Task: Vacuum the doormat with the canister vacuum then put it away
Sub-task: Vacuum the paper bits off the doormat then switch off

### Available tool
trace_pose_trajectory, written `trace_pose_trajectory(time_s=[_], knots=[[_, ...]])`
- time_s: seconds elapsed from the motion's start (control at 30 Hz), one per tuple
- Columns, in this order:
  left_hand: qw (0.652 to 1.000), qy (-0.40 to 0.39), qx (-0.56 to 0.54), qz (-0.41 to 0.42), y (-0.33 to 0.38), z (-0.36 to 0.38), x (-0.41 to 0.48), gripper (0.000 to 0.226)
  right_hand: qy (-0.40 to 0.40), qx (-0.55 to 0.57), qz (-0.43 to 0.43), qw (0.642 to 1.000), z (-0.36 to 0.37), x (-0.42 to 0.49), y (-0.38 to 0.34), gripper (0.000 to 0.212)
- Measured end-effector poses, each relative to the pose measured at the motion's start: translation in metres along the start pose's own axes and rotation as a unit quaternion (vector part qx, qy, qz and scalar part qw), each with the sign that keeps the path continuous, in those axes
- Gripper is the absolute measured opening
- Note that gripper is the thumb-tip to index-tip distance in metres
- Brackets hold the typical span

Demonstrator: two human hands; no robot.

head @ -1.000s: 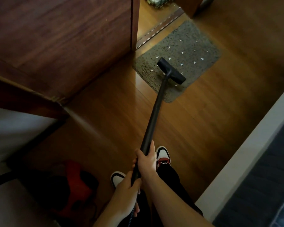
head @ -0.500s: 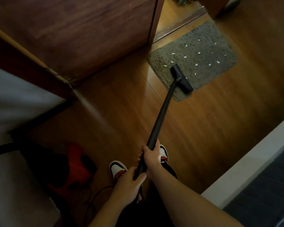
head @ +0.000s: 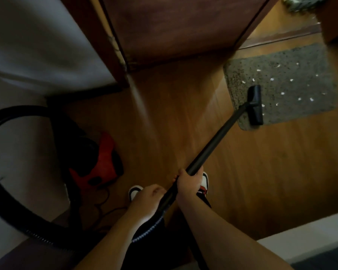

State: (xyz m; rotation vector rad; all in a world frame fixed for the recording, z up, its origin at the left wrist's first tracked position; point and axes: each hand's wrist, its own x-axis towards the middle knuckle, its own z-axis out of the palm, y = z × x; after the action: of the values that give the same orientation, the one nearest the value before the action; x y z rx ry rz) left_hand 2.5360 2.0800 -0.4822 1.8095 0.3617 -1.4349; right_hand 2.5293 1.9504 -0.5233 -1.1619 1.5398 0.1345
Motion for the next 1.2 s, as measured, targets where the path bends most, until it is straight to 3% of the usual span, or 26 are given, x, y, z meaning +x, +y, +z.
trace_pose_trajectory(time_s=[0.2, 0.37, 0.5, 0.63, 0.77, 1.07, 1.2], knots=[[0.998, 0.062, 0.017, 0.0, -0.062, -0.034, 0.013, 0.027, 0.021, -0.022, -0.021, 0.999, 0.026, 0.003, 0.025, 0.065], [0.978, 0.158, 0.129, -0.036, -0.105, -0.075, 0.022, 0.03, 0.043, -0.045, -0.036, 0.997, 0.047, 0.013, 0.053, 0.053], [0.972, 0.205, 0.086, -0.075, -0.137, -0.097, 0.035, 0.049, 0.055, -0.057, -0.051, 0.996, 0.063, 0.025, 0.077, 0.048], [0.964, 0.209, 0.115, -0.114, -0.167, -0.101, 0.06, 0.075, 0.055, -0.03, -0.066, 0.996, 0.075, 0.038, 0.093, 0.046], [0.959, 0.215, 0.13, -0.131, -0.193, -0.095, 0.09, 0.087, 0.052, -0.037, -0.09, 0.994, 0.077, 0.049, 0.113, 0.043], [0.914, 0.321, 0.243, -0.049, -0.233, -0.078, 0.125, 0.098, 0.045, -0.069, -0.123, 0.989, 0.069, 0.073, 0.148, 0.024], [0.902, 0.355, 0.238, -0.059, -0.238, -0.082, 0.136, 0.1, 0.053, -0.075, -0.123, 0.988, 0.072, 0.077, 0.154, 0.026]])
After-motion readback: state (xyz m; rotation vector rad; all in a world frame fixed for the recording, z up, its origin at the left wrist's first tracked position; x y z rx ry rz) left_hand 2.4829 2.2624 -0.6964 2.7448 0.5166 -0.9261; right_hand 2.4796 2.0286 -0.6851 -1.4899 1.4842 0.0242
